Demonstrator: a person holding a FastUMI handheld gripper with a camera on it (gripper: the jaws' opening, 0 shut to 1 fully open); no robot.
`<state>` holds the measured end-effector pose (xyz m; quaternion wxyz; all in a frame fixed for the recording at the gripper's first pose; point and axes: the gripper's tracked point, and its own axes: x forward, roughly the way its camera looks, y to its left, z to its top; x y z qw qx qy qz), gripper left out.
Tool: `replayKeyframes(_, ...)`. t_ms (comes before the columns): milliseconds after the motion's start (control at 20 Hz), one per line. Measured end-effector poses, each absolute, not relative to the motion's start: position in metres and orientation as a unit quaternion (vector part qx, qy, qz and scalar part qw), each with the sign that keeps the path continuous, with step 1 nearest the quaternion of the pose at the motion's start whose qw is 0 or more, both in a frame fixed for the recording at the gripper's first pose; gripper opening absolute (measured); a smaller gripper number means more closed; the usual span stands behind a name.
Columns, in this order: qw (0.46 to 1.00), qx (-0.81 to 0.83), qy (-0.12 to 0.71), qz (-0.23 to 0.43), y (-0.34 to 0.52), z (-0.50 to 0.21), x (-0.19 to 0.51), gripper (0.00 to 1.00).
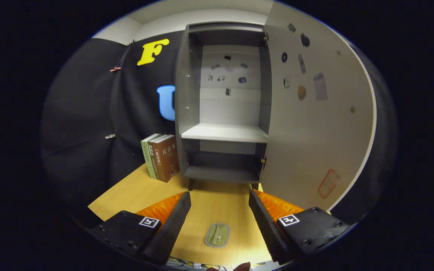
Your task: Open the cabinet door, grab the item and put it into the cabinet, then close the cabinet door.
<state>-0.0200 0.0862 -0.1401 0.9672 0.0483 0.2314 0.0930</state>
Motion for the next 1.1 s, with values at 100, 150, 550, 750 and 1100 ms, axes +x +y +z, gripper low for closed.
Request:
replayKeyframes(100, 0.958, 0.055, 0.267, 0.086, 0.087, -0.163, -0.028, 0.98)
replayKeyframes(150, 0.954, 0.057, 0.282, 0.084, 0.087, -0.173, -0.032, 0.98)
replayKeyframes(550, 0.93, 0.049, 0.358, 0.074, 0.085, -0.232, -0.047, 0.98)
replayKeyframes(750, 0.913, 0.047, 0.399, 0.065, 0.088, -0.255, -0.057, 0.98)
replayKeyframes(1100, 0.877, 0.04, 0.475, 0.057, 0.097, -0.296, -0.078, 0.68)
